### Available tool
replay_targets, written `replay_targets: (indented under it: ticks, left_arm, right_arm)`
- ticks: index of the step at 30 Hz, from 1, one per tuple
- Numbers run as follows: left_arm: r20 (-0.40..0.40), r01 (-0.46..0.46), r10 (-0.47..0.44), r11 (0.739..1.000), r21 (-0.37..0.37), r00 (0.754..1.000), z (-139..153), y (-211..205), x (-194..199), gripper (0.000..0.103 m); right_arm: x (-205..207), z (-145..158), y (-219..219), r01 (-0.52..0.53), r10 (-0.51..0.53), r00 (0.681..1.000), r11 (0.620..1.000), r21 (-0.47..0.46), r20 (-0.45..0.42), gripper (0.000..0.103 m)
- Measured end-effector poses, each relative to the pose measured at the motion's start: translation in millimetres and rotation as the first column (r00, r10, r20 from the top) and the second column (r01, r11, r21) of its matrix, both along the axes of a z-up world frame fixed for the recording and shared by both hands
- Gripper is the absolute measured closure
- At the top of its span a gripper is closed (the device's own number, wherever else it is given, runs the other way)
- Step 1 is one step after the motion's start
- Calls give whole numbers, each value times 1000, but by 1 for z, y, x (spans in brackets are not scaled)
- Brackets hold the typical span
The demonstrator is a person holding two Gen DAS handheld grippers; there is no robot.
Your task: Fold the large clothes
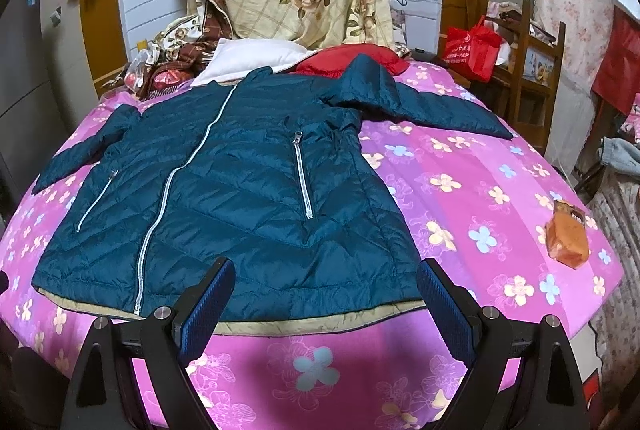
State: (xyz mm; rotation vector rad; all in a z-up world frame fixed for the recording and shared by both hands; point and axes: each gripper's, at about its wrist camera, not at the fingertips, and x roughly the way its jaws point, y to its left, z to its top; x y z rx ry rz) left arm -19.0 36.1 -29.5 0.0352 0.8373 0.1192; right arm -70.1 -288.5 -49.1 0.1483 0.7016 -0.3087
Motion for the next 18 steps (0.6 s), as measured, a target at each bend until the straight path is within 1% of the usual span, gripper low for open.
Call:
replay_targets:
  ticks: [5,10,15,16,18]
  left_arm:
    - [-14,3,-2,1000,17,1000,-6,0,4,4]
    - [-31,0,0,1000,14,1000,-11,1,8,4]
    - [-40,9,-7,999,40,999,-17,0,15,4]
    - [-43,15,-14,999,34,999,-17,2,18,4]
    - [-49,43,-43,999,-2,998,-17,9,27,4]
  right_arm:
    - [2,-7,-3,8,-8,1000,1000,12,-10,12]
    - [3,-13,-10,17,-17,1000,999,30,-20,12]
    - [2,-20,-17,29,-28,999,999,35,-24,12]
    - [3,-20,-18,34,-33,999,999,31,-24,12]
    - [5,-22,-26,50,-50,998,998,28,-25,12]
